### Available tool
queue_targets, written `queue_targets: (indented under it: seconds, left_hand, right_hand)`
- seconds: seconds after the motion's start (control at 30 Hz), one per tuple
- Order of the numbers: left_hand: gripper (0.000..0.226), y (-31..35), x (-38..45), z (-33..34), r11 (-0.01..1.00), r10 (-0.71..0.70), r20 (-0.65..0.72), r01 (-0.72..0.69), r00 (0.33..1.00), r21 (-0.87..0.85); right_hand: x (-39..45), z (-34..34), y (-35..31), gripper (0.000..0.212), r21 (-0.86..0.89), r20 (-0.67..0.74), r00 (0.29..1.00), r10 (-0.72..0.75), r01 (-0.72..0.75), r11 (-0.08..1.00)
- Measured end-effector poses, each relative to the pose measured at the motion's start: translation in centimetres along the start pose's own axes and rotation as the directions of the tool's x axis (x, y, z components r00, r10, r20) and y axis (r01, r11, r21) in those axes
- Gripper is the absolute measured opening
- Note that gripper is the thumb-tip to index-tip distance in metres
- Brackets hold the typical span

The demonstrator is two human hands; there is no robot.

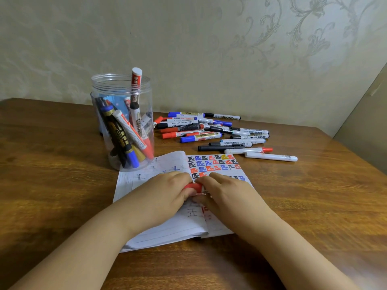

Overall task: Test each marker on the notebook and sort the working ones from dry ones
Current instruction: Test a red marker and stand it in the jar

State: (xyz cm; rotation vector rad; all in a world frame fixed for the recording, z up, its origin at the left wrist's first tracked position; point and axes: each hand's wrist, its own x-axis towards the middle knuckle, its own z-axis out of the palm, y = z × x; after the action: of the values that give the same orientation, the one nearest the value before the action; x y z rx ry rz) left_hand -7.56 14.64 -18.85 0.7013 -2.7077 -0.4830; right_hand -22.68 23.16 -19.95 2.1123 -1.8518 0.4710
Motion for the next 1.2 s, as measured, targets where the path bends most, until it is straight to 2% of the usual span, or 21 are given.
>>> queue_targets:
  seconds: [0.1, 0.2, 0.33, 0.4, 0.57, 0.73, 0.8, 0.9, 1.0, 1.1, 1.2]
  left_hand:
    - [0.015, 0.0, -0.2, -0.2, 1.000, 0.003, -0.043, -0.004, 0.999, -0.023]
    - [0.016, 0.1, -0.4, -0.3, 1.000, 0.003, -0.043, -0.003, 0.999, -0.018]
    - [0.020, 0.1, -0.1, 0.0, 1.000, 0.003, -0.002, -0.002, 1.000, 0.014]
    - [0.018, 0.1, -0.1, 0.1, 0.999, 0.026, -0.014, -0.026, 1.000, 0.033]
    - [0.008, 0.2, -0.2, -0.3, 0.997, 0.079, 0.011, -0.079, 0.997, -0.003]
    - [0.011, 0.3, -0.1, -0.5, 0.995, 0.089, 0.070, -0.085, 0.994, -0.055]
    - [0.012, 0.2, -0.2, -0.4, 0.994, 0.099, 0.076, -0.095, 0.992, -0.058]
    - [0.015, 0.3, -0.2, -0.5, 0.993, 0.099, 0.082, -0.094, 0.992, -0.068]
    - [0.021, 0.5, -0.2, -0.4, 0.995, 0.090, 0.077, -0.087, 0.993, -0.054]
    - [0.012, 0.4, -0.2, 0.0, 0.996, 0.085, 0.022, -0.084, 0.996, -0.023]
    - [0.014, 0.3, -0.2, -0.1, 0.998, 0.063, -0.025, -0.064, 0.998, -0.012]
  right_hand:
    - [-0.1, -0.7, -0.3, 0.018, -0.091, -0.026, 0.999, -0.019, 0.016, 0.996]
    - [0.0, -0.8, -0.3, 0.013, -0.096, -0.041, 0.999, -0.016, 0.012, 0.995]
    - [0.3, -1.4, -1.0, 0.017, -0.093, 0.074, 0.997, 0.018, -0.011, 0.996]
    - [0.1, -1.3, -1.0, 0.021, 0.002, 0.139, 0.990, 0.033, -0.034, 0.999]
    - [0.1, -1.3, -1.2, 0.025, 0.035, 0.207, 0.978, 0.007, -0.014, 0.999]
    - [-0.3, -1.4, -1.0, 0.024, 0.036, 0.203, 0.977, -0.058, 0.051, 0.998]
    - [-0.6, -1.3, -1.0, 0.025, 0.041, 0.156, 0.985, -0.067, 0.061, 0.997]
    - [-0.8, -1.1, -1.0, 0.038, 0.035, 0.113, 0.990, -0.083, 0.079, 0.996]
    - [-0.8, -1.1, -0.8, 0.039, 0.018, 0.126, 0.991, -0.055, 0.053, 0.998]
    - [-0.3, -1.6, -1.0, 0.035, 0.037, 0.081, 0.997, -0.012, 0.009, 0.999]
    - [-0.2, -2.0, -0.8, 0.028, 0.022, 0.158, 0.985, 0.065, -0.069, 0.997]
